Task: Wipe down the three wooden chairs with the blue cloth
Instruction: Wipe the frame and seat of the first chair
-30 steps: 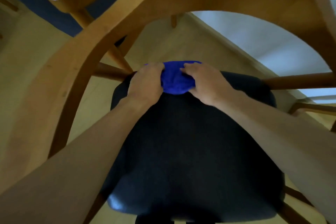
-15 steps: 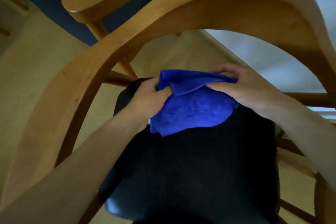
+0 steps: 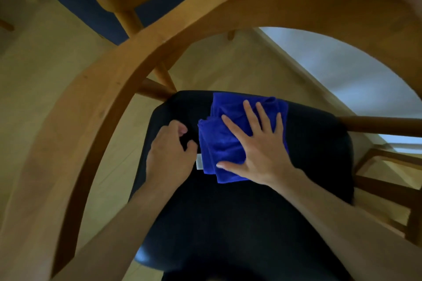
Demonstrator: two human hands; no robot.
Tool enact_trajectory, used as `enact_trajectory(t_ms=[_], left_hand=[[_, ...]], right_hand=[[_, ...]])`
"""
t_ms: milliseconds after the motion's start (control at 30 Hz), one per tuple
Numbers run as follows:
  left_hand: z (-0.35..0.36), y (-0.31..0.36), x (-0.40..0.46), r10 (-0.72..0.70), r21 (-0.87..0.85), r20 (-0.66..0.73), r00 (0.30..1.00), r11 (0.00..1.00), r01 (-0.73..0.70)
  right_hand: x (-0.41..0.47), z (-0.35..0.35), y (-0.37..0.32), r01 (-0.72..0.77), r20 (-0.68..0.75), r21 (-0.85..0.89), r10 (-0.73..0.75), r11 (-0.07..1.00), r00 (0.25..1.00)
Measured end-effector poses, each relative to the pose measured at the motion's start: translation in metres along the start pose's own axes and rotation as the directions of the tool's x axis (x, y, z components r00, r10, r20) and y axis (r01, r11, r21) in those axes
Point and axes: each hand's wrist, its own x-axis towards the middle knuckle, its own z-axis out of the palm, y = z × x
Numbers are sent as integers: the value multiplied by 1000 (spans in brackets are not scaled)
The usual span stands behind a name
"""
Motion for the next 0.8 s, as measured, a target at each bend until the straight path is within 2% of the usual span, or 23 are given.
enact_trajectory(t_ms=[33, 133, 167, 267, 300, 367, 400, 433, 533, 633, 700, 800], left_hand=[[-3, -8, -5, -11, 12, 5, 1000, 1000, 11], [-11, -24, -14, -4, 17, 56, 998, 1000, 3], [-14, -27, -17, -3, 10, 82, 997, 1000, 3], [-16, -29, -19, -30, -35, 104, 994, 999, 34], [-16, -31, -19, -60, -51, 99, 993, 997, 65], [-17, -35, -18, -110, -19, 86, 990, 994, 112], [-18, -38, -17, -119, 11, 67, 991, 993, 119], [-20, -41, -16, -126, 37, 41, 991, 992, 125], [-26, -49, -16, -163, 49, -6, 987, 985, 163], [-24, -50, -19, -179, 29, -32, 983, 983, 180], [-21, -46, -22, -188, 1, -64, 980, 982, 188], [-20, -43, -30, -175, -14, -84, 981, 985, 174]], right_hand=[[2, 1, 0, 36, -16, -15, -36, 999, 999], [20, -14, 17, 229, -197, -22, -229, 973, 953], [29, -28, 23, 235, -219, 20, -225, 972, 949], [69, -65, 27, 72, -300, 227, 0, 971, 954], [82, -67, 18, 36, -252, 230, 24, 973, 967], [94, -49, -12, -7, -21, 64, 8, 998, 1000], [92, -32, -26, -21, 42, -23, 22, 1000, 999], [89, -17, -36, -41, 9, -85, 42, 996, 999], [71, 0, -44, -48, -206, -162, 13, 986, 978], [43, 0, -51, 34, -269, -145, -73, 989, 960], [14, 6, -62, 159, -210, -142, -187, 977, 960], [2, -1, -55, 352, -144, -143, -372, 925, 917]])
